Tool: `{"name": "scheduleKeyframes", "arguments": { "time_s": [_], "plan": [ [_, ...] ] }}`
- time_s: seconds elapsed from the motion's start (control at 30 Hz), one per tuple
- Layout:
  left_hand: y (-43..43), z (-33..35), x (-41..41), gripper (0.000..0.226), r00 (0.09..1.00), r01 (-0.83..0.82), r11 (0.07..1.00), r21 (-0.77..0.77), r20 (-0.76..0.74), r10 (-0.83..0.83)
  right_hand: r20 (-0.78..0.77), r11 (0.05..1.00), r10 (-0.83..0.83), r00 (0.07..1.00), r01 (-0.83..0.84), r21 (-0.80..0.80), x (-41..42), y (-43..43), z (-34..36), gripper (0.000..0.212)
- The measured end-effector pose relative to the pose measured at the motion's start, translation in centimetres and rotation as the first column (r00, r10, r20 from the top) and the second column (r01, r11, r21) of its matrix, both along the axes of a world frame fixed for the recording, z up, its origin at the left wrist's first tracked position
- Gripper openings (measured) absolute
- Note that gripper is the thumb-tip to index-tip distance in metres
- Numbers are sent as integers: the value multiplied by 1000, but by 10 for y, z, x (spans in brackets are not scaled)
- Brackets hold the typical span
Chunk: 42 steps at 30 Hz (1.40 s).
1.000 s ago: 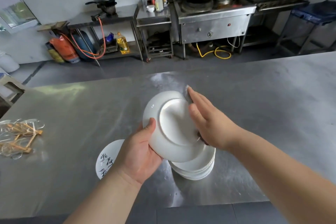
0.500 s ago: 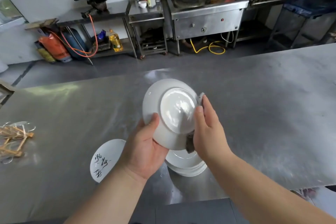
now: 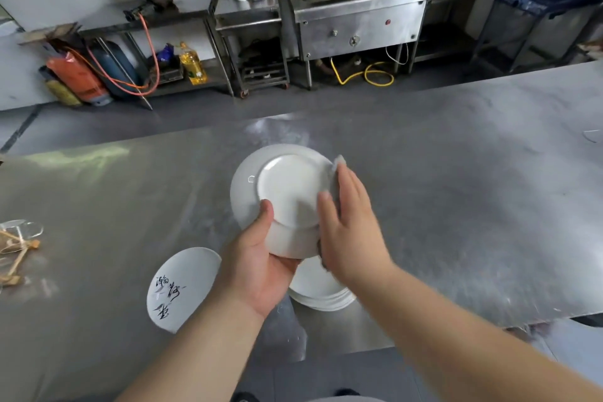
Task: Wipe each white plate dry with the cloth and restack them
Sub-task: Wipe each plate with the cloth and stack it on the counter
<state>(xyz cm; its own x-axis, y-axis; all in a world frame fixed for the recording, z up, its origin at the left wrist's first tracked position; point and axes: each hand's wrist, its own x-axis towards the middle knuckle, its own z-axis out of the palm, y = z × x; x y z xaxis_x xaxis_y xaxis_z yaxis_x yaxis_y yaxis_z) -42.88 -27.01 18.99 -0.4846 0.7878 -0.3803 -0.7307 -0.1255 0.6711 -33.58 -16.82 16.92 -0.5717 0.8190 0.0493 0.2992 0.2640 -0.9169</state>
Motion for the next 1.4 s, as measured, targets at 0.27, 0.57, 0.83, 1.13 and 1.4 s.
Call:
{"name": "scheduleKeyframes", "arguments": {
  "time_s": [0.27,0.57,0.83,1.13,1.4],
  "plan": [
    [11,-6,18,53,987,103,993,53,-131,-96,-46,990,-95,994,89,-112,-7,62,11,47],
    [-5,-3,-35,62,952,233,964,-124,-171,-252,51,969,246,968,-247,20,4,79,18,33],
    [11,-12,-17,60,995,41,999,-15,-90,-43,72,1000,-28,997,29,-5,-1,-10,-15,82],
    [47,4,-5,59,980,-77,994,-73,-187,62,-92,946,-169,981,135,-293,-22,22,1,51],
    [32,0,14,51,960,79,992,94,-277,-50,-169,929,-196,966,127,-349,-7,57,7,44]
  ]
}}
